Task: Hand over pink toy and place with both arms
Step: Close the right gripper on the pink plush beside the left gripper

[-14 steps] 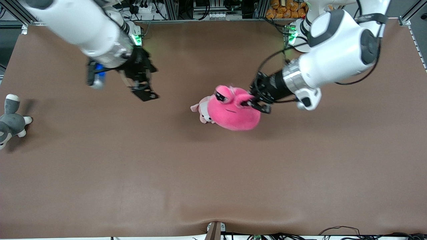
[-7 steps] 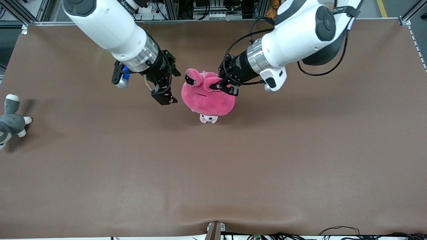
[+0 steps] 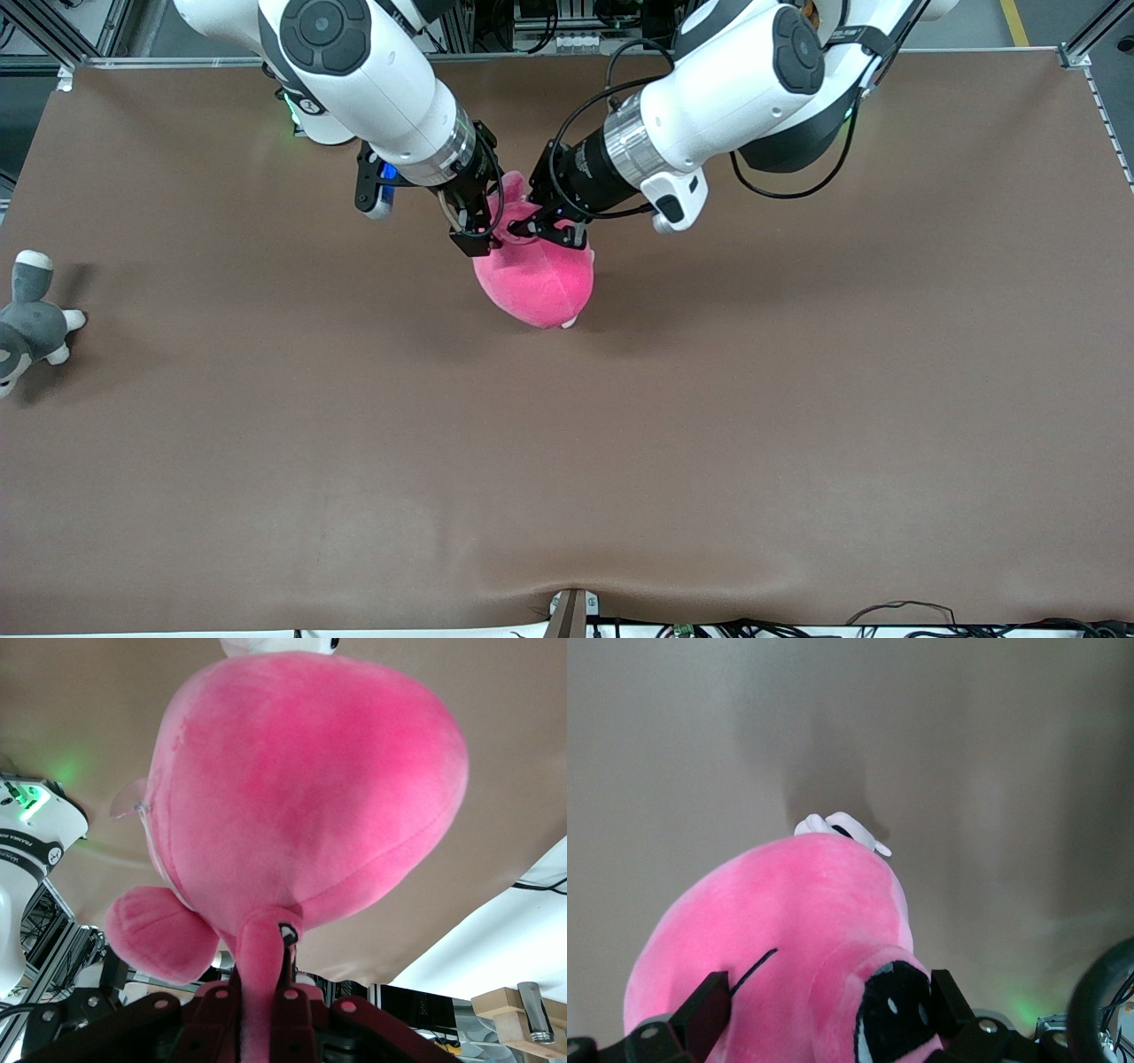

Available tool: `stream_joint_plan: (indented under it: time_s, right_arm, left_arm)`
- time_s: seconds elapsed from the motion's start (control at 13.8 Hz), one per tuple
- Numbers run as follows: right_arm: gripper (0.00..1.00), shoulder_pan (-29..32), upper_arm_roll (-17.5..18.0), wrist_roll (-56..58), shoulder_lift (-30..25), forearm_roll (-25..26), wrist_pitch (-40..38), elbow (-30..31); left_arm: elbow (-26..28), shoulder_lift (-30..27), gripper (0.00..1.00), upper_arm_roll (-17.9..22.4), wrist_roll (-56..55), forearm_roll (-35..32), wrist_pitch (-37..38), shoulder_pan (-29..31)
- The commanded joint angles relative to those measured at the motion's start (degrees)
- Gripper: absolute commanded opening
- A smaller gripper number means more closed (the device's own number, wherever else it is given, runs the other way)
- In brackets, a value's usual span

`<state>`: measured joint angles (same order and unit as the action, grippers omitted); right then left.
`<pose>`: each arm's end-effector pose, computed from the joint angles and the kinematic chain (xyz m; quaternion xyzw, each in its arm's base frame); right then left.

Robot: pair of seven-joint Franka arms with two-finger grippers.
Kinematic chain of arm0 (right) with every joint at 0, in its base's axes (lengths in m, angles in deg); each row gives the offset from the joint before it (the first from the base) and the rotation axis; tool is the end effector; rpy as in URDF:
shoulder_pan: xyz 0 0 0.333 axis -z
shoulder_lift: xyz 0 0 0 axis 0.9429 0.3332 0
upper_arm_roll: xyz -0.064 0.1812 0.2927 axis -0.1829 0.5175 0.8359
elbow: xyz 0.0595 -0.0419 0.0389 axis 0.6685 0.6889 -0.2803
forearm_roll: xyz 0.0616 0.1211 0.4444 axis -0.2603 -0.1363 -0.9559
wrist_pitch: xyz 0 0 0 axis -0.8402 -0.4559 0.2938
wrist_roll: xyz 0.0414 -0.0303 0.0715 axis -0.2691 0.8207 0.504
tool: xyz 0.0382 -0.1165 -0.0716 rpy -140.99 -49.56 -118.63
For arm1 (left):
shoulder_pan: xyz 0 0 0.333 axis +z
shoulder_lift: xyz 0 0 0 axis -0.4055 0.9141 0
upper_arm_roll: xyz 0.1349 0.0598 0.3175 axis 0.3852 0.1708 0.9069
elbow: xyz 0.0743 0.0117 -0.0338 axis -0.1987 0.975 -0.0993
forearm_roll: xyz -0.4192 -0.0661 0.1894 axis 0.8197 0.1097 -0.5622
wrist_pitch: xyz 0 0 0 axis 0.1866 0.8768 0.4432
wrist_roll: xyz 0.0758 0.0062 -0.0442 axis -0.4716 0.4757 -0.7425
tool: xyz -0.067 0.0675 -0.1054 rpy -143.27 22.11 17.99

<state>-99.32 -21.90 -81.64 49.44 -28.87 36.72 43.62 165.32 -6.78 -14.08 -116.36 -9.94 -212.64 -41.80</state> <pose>0.5684 0.4557 0.5581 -0.6795 0.7226 0.1255 0.0215 0.5622 -0.5463 0.5550 0.5912 0.7199 -0.2894 0.2203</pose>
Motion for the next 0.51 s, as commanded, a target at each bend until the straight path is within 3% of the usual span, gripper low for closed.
stream_joint_plan:
  time_s: [0.0,0.07,0.15,0.22,0.44]
  right_arm:
    - [1.00,-0.05,-0.28,-0.43,-0.15,-0.18,-0.31,-0.21]
    - [0.86,0.21,-0.28,-0.17,-0.15,-0.27,-0.58,-0.29]
    - [0.47,0.30,-0.28,0.79,-0.24,-0.27,-0.58,-0.29]
    - [0.00,0.30,-0.36,1.58,-0.24,-0.36,-0.49,-0.47]
    - [0.00,0.83,-0.63,1.59,-0.51,-0.36,-0.67,-0.56]
  left_arm:
    - [-2.18,1.02,0.00,0.11,-1.70,1.04,-0.65,-1.10]
    - [-2.18,1.02,0.00,0.11,-1.79,1.04,-0.56,-1.10]
    - [-2.18,1.02,0.00,0.11,-1.79,0.96,-0.56,-1.10]
    - [-2.18,0.93,0.00,0.11,-1.79,0.96,-0.56,-1.10]
    - [-2.18,0.93,0.00,0.11,-1.79,0.96,-0.65,-1.01]
